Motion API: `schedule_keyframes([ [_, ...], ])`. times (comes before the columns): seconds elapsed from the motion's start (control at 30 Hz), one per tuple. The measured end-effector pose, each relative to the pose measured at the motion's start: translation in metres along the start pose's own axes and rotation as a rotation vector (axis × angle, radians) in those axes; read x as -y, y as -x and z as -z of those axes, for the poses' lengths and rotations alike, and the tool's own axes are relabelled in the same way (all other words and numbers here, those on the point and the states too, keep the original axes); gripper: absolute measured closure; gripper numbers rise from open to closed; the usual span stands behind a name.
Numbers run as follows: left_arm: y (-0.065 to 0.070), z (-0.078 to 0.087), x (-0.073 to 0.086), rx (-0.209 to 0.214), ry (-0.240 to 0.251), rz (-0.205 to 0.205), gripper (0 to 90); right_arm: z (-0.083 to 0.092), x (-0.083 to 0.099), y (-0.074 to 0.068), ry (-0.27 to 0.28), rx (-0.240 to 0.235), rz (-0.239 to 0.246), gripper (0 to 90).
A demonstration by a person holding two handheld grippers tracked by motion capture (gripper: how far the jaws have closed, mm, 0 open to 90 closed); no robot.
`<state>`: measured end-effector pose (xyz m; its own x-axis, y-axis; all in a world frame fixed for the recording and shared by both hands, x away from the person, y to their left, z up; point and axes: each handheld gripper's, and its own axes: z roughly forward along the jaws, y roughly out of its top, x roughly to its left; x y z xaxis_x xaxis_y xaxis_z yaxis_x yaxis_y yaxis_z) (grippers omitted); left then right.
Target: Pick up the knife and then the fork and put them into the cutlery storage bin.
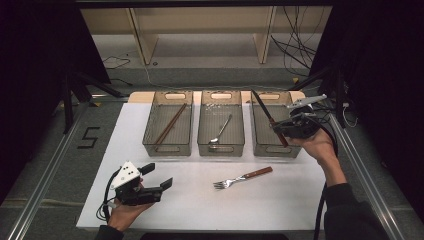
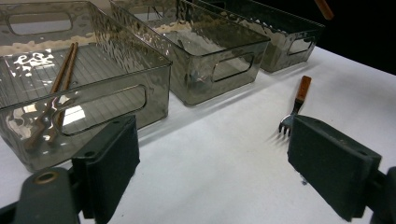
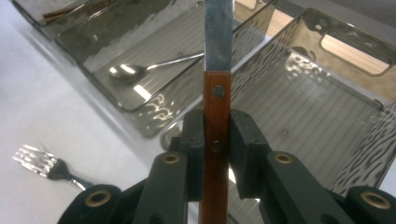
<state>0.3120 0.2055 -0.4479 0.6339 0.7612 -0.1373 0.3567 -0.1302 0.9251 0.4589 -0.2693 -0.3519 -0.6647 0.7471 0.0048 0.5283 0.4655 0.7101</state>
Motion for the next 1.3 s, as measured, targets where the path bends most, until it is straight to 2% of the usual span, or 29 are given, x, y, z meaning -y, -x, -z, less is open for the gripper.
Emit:
schedule_keyframes([
  [0.37, 0.001, 0.0, 0.0, 0.001, 0.001, -0.001, 16.3, -0.011, -0.006, 0.012, -0.009, 0.038, -0.052, 77.1],
  [0.67, 0.001, 0.0, 0.0, 0.001, 0.002, -0.006, 16.3, -0.02, -0.006, 0.024, -0.008, 0.054, -0.133, 77.0],
  [1.3, 0.002, 0.001, -0.001, 0.0, 0.01, -0.012, 16.3, -0.041, -0.005, 0.034, -0.052, 0.09, -0.22, 77.0],
])
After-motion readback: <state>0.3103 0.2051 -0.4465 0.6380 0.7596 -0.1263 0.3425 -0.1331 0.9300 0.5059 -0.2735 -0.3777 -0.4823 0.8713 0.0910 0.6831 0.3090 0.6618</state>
